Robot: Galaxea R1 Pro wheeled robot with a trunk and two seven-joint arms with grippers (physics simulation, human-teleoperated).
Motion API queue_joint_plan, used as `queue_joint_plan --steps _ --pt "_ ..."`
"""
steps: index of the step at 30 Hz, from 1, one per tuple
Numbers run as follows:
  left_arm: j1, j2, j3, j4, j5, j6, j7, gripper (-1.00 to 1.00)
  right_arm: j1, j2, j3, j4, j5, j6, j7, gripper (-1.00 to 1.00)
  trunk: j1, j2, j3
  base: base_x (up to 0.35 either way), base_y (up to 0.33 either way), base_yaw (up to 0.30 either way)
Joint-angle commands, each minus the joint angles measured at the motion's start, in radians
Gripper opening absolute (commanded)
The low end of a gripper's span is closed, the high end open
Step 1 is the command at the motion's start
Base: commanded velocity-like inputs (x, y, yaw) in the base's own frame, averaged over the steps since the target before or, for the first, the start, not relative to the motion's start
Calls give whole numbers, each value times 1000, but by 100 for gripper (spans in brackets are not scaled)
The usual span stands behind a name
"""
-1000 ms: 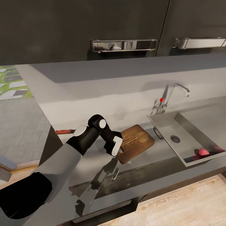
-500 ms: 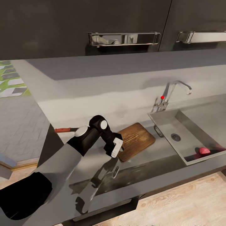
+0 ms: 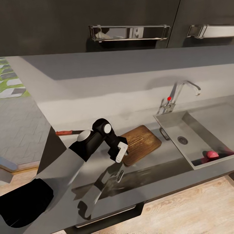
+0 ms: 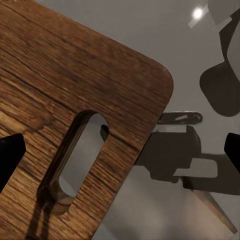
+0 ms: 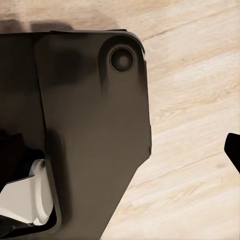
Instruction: In the kitchen, take the Vidalia onion out of the sink, dice it on the chopping board with the paring knife, put the diced onion into the bowl on the countertop, then place both the paring knife and the chopping board into the sink.
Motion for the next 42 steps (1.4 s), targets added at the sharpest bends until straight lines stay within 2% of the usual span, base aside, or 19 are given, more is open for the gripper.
queue_joint_plan --steps 1,35,42 --pt "-1 0 -1 -2 -3 -1 -3 100 -1 0 -2 1 2 -3 -3 100 0 -2 -3 0 0 0" --pt "6 1 -4 -35 -1 2 -4 100 -1 1 -2 0 2 -3 -3 100 0 -2 -58 0 0 0" --pt "7 1 -5 -57 -1 3 -7 100 -1 0 -2 0 3 -3 -4 100 0 -2 -62 0 0 0"
